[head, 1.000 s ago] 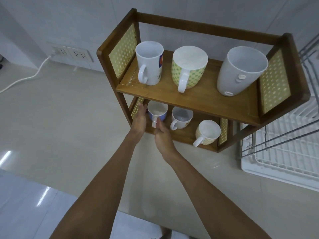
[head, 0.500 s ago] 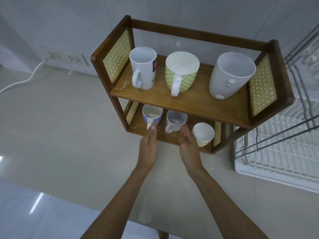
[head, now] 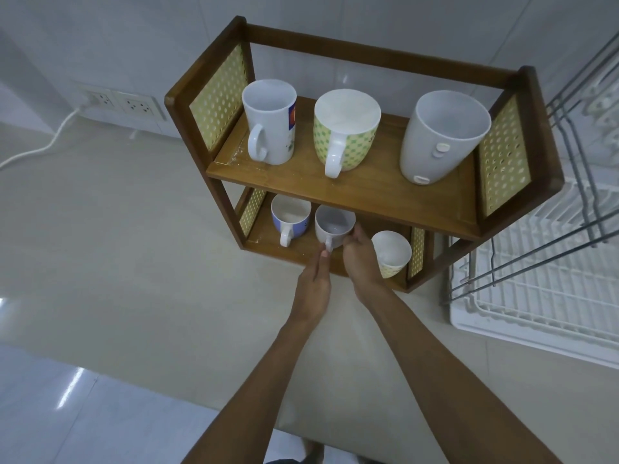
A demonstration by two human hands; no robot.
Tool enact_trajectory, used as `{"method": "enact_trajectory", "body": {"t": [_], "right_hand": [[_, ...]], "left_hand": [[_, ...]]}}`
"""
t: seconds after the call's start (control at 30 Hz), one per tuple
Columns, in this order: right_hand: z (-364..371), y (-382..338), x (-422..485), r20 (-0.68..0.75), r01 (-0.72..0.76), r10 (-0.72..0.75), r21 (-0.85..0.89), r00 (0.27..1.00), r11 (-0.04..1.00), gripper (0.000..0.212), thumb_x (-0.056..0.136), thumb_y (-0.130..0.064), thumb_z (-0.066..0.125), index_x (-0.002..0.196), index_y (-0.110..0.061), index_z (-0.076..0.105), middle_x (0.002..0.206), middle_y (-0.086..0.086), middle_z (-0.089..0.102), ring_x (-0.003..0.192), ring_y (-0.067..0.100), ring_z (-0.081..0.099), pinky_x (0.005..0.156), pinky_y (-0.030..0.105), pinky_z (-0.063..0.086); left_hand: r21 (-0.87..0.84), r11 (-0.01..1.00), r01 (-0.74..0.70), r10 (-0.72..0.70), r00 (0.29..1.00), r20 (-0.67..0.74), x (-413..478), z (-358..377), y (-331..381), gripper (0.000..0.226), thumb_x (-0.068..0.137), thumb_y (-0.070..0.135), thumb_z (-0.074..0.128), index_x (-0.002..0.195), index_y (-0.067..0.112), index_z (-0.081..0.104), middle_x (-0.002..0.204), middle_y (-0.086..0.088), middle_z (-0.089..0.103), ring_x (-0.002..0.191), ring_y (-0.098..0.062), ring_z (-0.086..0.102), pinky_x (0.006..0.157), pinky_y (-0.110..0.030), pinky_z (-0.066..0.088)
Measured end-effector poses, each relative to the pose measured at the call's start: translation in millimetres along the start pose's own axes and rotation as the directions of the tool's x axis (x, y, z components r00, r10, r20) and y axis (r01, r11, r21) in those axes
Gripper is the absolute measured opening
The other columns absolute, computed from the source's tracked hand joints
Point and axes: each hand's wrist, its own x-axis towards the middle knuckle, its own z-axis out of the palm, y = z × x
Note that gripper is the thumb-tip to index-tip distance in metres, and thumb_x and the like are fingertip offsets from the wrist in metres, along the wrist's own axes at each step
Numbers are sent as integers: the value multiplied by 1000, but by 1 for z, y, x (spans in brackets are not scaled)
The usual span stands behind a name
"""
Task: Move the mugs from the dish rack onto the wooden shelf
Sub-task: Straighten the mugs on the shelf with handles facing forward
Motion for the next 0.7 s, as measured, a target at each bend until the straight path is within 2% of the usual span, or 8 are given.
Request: {"method": "enact_trajectory", "body": {"t": [0.1,0.23,0.27,0.4,0.5,0.57,0.63,0.7], "right_hand": [[-1,-4,1,-32,20,-22,-62,999,998,37,101,-15,43,136,-22,53,111,-4,60,104,14,57,75,18,40],[-2,-3,-1,-34,61,-67,-157,997,986,41,103,-21,43,144,-23,47,133,3,61,122,23,55,97,31,42],[-2,-2,-3,-29,91,-98,-193,995,977,43,103,-21,44,147,-23,45,135,4,61,123,23,56,97,31,42],[-2,-6,-10,1,320,-357,-446,934,836,52,100,-8,48,151,-12,40,145,14,54,127,33,54,95,28,40],[10,-11,-24,90,471,-501,-516,861,716,61,95,0,48,154,-8,34,153,15,46,130,34,51,101,36,42],[27,-8,-34,174,463,-432,-438,885,771,64,97,-3,45,158,-15,31,147,12,54,122,27,57,94,33,46],[44,-2,-40,201,350,-295,-352,934,868,62,99,-8,42,158,-22,30,134,10,61,110,22,61,85,31,47],[57,4,-36,182,244,-197,-291,963,925,56,100,-8,41,155,-21,34,134,12,59,116,27,60,90,38,51]], "left_hand": [[-14,1000,-5,5,1000,6,0,2,1,45,110,47,29,148,36,49,145,17,51,132,0,45,110,-25,33],[8,999,-37,37,999,-4,-1,0,4,34,110,44,31,136,45,53,130,34,55,115,23,50,97,-8,36],[27,998,-63,64,996,-54,0,-2,3,29,111,40,34,131,42,55,124,32,59,111,23,53,93,-8,39],[226,964,-140,228,872,-432,10,-21,3,29,106,21,52,129,4,58,121,-12,58,112,-23,59,93,-35,50],[325,943,-74,217,876,-431,28,-38,10,32,106,22,52,129,1,59,124,-18,63,120,-33,55,94,-34,47],[376,925,-58,200,915,-351,39,-47,10,31,107,22,50,129,3,61,125,-18,67,122,-34,56,97,-43,49],[372,926,-65,190,931,-310,43,-52,7,26,106,19,51,118,1,65,113,-20,70,110,-37,64,91,-49,53],[323,945,-53,153,944,-293,45,-55,3,24,106,21,53,107,1,67,101,-18,72,97,-35,68,85,-47,56]]}}
